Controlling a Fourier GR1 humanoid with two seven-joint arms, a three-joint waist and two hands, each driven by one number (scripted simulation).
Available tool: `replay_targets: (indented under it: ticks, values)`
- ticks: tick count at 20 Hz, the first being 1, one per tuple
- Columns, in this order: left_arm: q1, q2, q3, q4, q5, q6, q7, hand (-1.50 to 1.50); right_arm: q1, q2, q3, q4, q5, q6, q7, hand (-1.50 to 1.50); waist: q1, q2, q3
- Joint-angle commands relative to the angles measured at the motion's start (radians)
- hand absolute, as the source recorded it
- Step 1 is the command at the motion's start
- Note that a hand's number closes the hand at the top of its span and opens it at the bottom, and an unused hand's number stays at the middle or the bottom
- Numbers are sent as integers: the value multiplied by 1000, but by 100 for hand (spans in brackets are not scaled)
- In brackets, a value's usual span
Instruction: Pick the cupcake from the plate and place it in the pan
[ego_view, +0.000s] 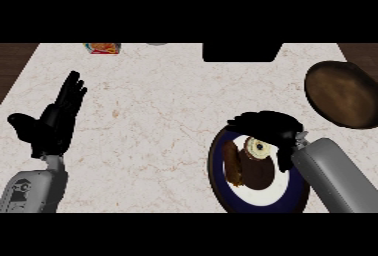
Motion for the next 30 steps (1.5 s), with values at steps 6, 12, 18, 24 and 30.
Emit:
replay_targets:
  ticks: [6, 12, 18, 24, 30]
  values:
    - [3, -28, 6, 71, -31, -7, -77, 0, 44, 62, 21, 101, 129, -66, -34, -150, -2, 0, 0]
    - [-22, -3, 25, -8, -9, -24, 8, 0, -37, 101, 39, 239, 166, -124, -170, 150, 7, 2, 0]
    - [23, -25, 24, -20, -21, -22, -11, 0, 70, 54, 23, 127, 208, -143, -221, 150, -3, -1, 0]
    - [13, -33, 36, 5, -32, 2, -14, 0, 26, 214, -201, 202, 150, -88, 152, 150, -27, -3, -1]
    - [28, 0, 44, -17, -20, -30, 1, 0, 42, 381, -393, 153, 123, -223, 657, 150, -19, -10, 0]
